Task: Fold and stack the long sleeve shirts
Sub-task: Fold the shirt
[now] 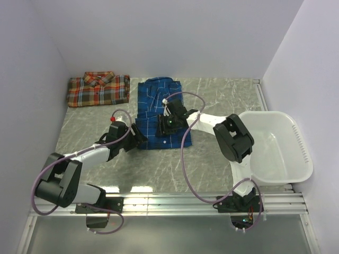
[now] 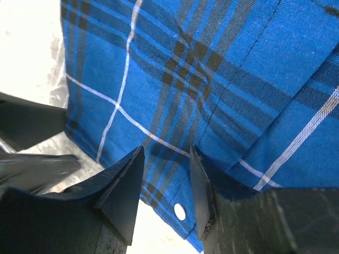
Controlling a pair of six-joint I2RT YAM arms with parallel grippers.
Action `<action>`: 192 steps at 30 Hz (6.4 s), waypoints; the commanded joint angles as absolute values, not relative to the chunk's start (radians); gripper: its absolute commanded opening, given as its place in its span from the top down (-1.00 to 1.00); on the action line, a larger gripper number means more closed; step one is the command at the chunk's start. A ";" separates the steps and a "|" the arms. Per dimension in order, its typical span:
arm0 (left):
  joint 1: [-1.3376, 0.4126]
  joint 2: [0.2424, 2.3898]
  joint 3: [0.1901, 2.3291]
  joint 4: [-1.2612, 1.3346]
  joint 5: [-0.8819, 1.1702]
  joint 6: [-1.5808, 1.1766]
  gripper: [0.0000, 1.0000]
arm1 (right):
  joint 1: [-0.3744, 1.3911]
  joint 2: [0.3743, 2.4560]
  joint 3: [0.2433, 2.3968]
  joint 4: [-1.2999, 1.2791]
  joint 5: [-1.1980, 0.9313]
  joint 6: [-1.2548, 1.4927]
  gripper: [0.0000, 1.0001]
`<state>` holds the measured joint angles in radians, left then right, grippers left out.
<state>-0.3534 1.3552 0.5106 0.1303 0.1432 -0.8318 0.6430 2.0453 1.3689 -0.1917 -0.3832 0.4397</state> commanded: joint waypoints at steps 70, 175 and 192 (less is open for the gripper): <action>-0.446 1.594 0.623 0.433 0.350 -0.854 -0.38 | 0.499 2.097 1.362 -0.285 -0.460 0.383 0.06; -0.299 1.757 1.187 -0.192 0.304 -0.764 0.34 | 0.614 1.866 1.183 -0.399 -0.635 0.356 0.16; -0.293 2.063 1.618 -0.299 0.054 -0.473 -0.41 | 0.586 1.615 1.174 -0.430 -0.190 0.388 -0.03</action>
